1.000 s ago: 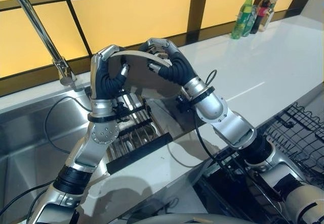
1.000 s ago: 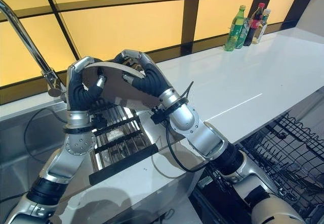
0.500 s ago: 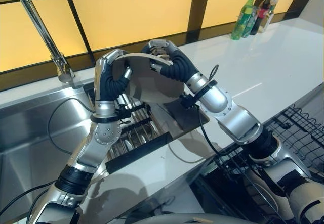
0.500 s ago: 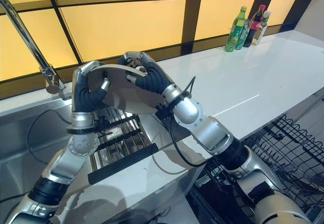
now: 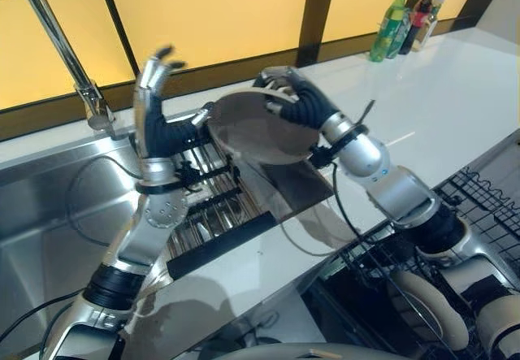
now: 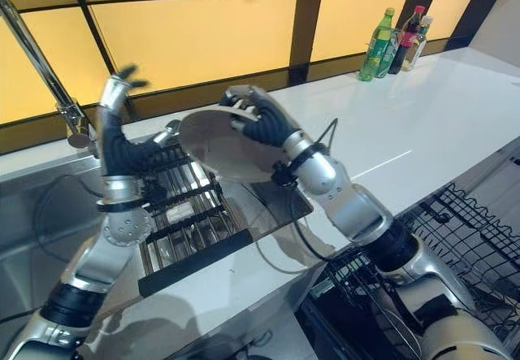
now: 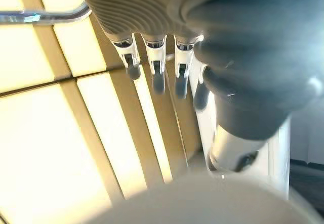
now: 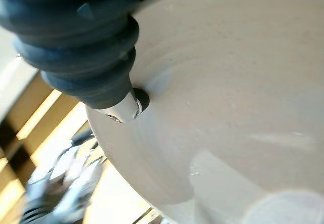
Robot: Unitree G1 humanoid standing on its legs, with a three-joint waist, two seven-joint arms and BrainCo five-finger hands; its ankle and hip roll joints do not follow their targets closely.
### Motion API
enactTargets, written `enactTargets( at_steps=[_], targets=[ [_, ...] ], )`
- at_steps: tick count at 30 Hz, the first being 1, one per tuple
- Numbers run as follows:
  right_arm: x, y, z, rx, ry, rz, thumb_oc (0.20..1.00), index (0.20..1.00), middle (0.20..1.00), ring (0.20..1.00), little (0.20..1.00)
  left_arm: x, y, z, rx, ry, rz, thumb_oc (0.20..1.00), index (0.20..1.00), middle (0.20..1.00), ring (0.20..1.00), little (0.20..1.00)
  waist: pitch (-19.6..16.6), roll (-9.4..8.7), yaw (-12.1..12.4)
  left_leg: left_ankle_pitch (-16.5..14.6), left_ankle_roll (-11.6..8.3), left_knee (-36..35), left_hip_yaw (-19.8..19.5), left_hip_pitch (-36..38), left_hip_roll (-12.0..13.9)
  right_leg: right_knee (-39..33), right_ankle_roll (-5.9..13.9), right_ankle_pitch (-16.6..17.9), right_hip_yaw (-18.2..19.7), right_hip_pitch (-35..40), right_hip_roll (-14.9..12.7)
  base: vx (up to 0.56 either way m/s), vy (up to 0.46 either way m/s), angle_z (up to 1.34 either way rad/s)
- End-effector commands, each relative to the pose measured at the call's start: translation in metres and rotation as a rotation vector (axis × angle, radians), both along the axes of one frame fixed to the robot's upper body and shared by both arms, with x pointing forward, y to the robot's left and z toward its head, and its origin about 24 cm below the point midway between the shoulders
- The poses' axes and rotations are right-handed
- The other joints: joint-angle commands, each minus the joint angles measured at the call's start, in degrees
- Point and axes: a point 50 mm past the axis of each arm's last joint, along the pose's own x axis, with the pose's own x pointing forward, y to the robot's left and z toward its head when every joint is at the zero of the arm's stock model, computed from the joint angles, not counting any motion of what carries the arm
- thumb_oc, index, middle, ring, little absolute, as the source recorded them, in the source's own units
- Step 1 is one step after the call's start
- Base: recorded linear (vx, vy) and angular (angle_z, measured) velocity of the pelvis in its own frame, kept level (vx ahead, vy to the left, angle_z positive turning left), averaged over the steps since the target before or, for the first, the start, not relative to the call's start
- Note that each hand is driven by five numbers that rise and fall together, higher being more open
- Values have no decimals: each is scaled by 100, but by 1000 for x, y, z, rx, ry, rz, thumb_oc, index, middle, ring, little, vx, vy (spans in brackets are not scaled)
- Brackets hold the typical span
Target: Pick up plates and place into dishwasher.
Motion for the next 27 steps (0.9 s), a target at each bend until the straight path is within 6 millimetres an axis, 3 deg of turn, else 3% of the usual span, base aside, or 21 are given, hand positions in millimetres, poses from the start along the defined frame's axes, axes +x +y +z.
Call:
enactTargets(
  at_steps=[1, 15, 21, 27],
  targets=[
    [-4, -22, 20, -8, -153, -74, 200, 200, 200, 200, 200, 4, 8, 29, 27, -140, 13, 1000, 1000, 1000, 1000, 1000, -447, -37, -93, -26, 185, 12, 156, -305, -239, 930, 378, -738, 219, -74, -366, 0, 0, 0],
    [-3, -140, 2, -127, -165, -538, 200, 200, 200, 200, 200, -8, 58, 15, 53, -52, 187, 1000, 1000, 1000, 1000, 1000, -497, 0, -393, -70, 151, 18, 425, -250, -170, 765, 374, -617, 464, -93, -335, 23, 0, -5],
    [-16, -191, -24, -111, -123, -750, 200, 200, 200, 200, 200, -19, 84, 6, 74, 13, 277, 1000, 1000, 1000, 1000, 1000, -484, 32, -484, -204, 217, 118, 515, -221, -225, 741, 439, -553, 615, -151, -422, 87, 34, -16],
    [-24, -211, -58, -137, -48, -841, 200, 200, 200, 200, 200, -26, 97, -1, 103, 68, 315, 1000, 1000, 1000, 1000, 1000, -389, 68, -515, -348, 361, 228, 497, -167, -357, 919, 534, -540, 753, -268, -548, 99, 89, -20]
  ],
)
